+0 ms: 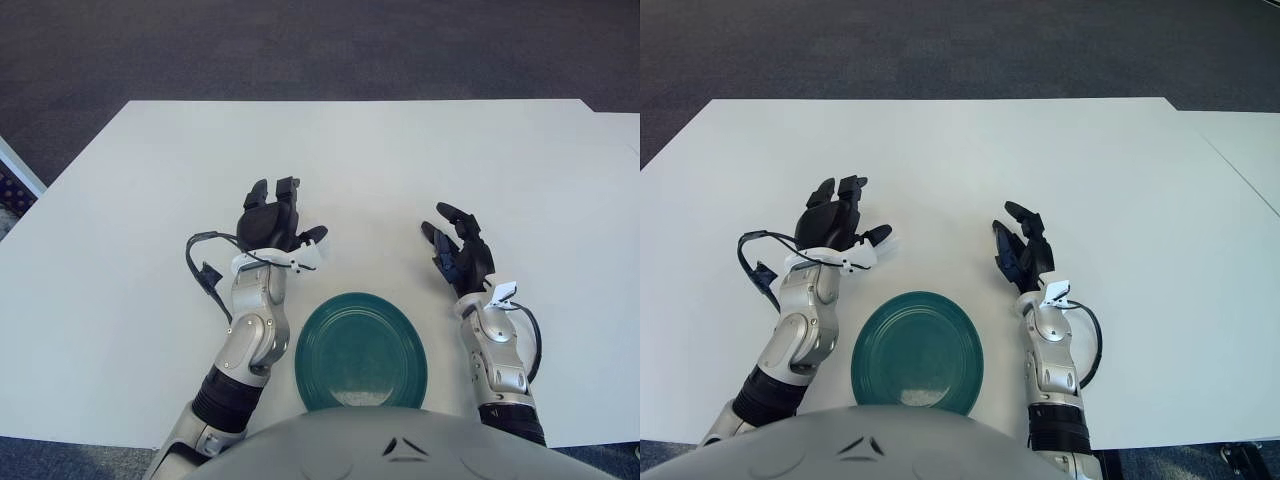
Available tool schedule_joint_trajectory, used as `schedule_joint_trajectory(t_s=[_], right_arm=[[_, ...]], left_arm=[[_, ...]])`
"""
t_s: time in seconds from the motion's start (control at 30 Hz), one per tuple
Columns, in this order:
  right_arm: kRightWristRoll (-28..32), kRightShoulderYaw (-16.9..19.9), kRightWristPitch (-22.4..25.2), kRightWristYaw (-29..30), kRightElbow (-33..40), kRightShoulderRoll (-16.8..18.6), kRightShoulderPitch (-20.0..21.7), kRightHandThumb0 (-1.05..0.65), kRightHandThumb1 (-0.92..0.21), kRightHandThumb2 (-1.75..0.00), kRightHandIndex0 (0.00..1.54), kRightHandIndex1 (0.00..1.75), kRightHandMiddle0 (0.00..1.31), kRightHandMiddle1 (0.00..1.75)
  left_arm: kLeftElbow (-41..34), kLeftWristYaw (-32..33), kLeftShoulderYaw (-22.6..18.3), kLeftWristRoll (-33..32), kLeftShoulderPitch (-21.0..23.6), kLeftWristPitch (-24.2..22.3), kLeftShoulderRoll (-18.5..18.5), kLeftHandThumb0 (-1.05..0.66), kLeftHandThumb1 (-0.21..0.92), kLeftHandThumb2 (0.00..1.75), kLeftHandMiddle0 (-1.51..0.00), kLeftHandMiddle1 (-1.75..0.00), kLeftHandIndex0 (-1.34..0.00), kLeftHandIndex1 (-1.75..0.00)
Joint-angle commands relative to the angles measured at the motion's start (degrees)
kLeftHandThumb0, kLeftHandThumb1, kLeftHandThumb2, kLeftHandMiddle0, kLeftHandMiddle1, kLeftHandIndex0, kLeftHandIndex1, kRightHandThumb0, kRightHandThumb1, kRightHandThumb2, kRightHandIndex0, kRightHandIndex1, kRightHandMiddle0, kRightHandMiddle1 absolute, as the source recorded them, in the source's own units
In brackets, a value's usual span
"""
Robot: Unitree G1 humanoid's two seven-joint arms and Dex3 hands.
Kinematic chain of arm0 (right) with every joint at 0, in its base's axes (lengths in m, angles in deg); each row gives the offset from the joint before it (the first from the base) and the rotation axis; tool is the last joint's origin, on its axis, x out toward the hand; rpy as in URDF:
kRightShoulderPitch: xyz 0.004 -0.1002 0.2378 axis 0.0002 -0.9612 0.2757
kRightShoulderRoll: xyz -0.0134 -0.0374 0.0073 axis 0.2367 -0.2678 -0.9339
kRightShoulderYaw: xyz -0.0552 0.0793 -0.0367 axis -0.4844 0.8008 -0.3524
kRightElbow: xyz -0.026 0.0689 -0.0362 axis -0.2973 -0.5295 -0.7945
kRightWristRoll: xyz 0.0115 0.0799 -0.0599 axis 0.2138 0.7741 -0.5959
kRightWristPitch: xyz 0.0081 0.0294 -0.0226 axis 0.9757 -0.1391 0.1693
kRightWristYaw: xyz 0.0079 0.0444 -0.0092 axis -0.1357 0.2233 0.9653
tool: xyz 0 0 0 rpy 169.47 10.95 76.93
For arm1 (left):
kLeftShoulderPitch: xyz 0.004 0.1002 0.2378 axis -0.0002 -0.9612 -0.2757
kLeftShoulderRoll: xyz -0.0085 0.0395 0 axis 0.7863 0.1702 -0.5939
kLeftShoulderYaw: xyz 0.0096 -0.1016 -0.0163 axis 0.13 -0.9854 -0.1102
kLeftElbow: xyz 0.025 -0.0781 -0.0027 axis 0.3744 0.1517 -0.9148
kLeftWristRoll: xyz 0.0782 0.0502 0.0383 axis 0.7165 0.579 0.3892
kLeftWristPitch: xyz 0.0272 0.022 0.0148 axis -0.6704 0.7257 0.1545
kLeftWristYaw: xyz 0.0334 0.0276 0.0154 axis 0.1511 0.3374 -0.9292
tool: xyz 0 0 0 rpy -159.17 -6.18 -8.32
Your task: Put the charger into the plate.
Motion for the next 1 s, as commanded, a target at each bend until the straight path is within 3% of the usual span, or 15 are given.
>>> schedule_joint_trajectory(t_s=[0.0, 0.67, 0.97], right_arm=[[-0.3, -0.3, 0.5, 0.4, -0.9, 0.3, -1.0, -0.48, -0.92, -0.52, 0.47, 0.00, 0.08, 0.76], [-0.7, -1.0, 0.3, 1.8, -1.7, 0.7, -0.9, -0.49, -0.92, -0.56, 0.49, 0.01, 0.07, 0.76], [-1.3, -1.4, 0.1, 2.2, -2.1, 0.4, -0.7, -0.49, -0.92, -0.55, 0.49, 0.01, 0.07, 0.76]], left_arm=[[-0.2, -1.0, 0.0, -0.1, -0.3, -0.8, 0.3, -1.05, 0.92, 0.53, -0.24, -0.01, 0.00, -0.74], [0.7, -3.1, 0.2, -2.2, 0.5, -0.1, 1.5, -1.05, 0.92, 0.52, -0.25, -0.01, 0.00, -0.77], [3.2, -3.4, 0.1, -5.7, 1.1, 2.0, 3.0, -1.05, 0.92, 0.53, -0.22, 0.00, 0.00, -0.68]])
